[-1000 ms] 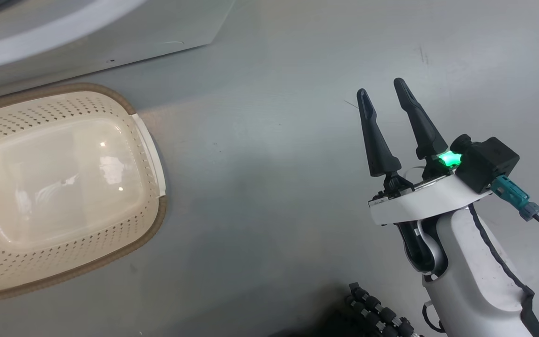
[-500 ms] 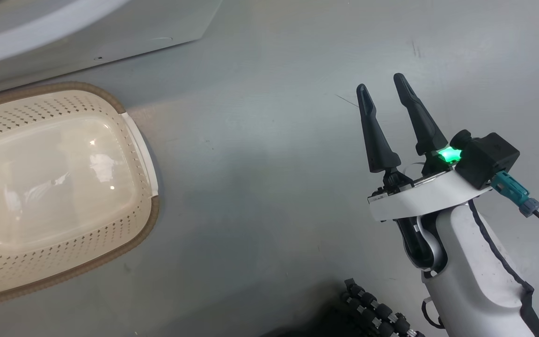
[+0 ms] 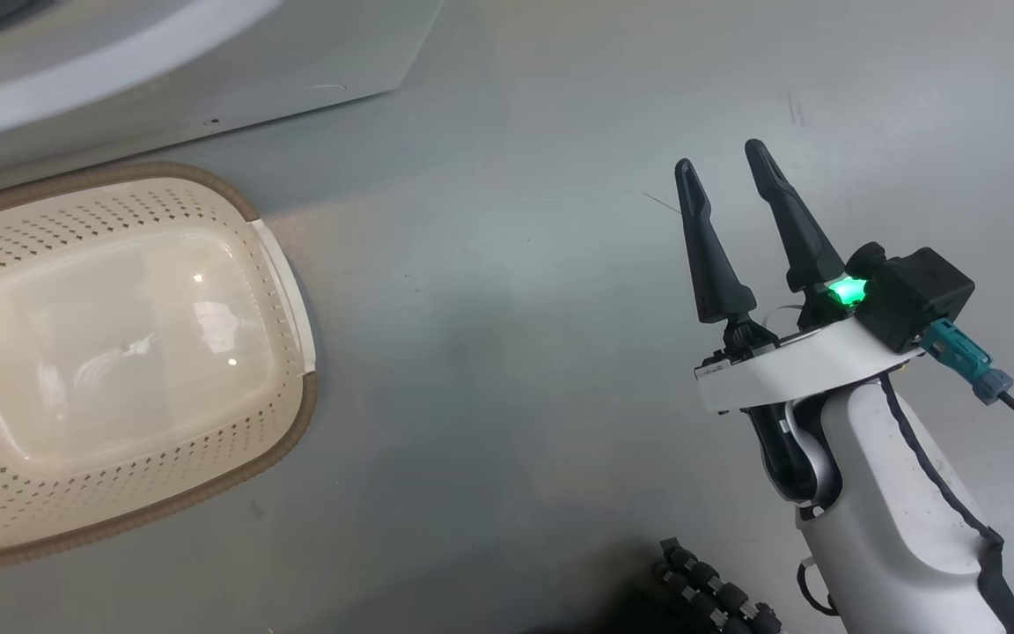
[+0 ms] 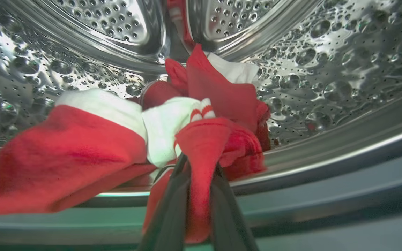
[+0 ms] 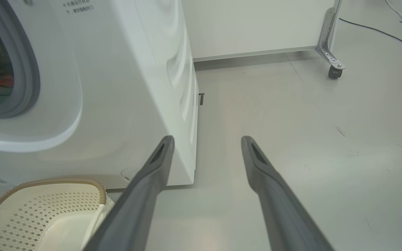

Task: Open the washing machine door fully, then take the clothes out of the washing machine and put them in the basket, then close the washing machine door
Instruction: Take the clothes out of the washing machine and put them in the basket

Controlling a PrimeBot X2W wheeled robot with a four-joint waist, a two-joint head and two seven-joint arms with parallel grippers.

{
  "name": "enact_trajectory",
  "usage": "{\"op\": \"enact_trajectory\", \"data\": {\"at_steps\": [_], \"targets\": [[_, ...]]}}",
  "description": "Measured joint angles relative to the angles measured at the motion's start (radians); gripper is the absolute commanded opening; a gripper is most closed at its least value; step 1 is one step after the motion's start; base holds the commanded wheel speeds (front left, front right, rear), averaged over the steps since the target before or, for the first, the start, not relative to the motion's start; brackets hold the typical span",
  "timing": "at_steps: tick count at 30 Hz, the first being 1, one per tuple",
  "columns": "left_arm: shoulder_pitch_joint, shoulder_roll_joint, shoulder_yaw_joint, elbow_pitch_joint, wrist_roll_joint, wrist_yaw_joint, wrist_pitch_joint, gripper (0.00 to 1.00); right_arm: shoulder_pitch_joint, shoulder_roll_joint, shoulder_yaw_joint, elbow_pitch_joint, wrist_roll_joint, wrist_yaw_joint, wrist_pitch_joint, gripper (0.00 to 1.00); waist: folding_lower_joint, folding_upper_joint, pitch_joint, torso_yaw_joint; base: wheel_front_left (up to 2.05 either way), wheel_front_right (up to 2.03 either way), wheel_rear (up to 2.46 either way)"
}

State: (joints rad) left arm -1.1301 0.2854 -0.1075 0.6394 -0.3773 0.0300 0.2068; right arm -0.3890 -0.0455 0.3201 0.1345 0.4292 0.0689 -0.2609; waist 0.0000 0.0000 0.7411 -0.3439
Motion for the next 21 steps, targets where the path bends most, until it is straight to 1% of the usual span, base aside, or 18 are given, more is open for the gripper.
{"op": "enact_trajectory", "data": {"at_steps": [8, 17, 21], "targets": [[0.02, -0.026, -0.01, 0.002, 0.002, 0.0, -0.091, 0.0, 0.0, 0.0, -0.017, 0.009, -0.032, 0.0, 0.0, 1.0, 0.0, 0.0, -0.032, 0.025, 0.0, 0.0, 0.0], [0.091, -0.074, -0.027, -0.02, 0.011, -0.008, -0.218, 0.0, 0.011, 0.0, -0.037, 0.03, -0.082, 0.0, 0.0, 1.0, 0.0, 0.0, -0.078, 0.067, 0.0, 0.0, 0.0], [0.131, -0.085, -0.034, -0.038, 0.022, -0.009, -0.272, 0.0, 0.023, 0.0, -0.041, 0.037, -0.105, 0.002, 0.0, 1.0, 0.0, 0.0, -0.103, 0.087, 0.0, 0.0, 0.0]]}}
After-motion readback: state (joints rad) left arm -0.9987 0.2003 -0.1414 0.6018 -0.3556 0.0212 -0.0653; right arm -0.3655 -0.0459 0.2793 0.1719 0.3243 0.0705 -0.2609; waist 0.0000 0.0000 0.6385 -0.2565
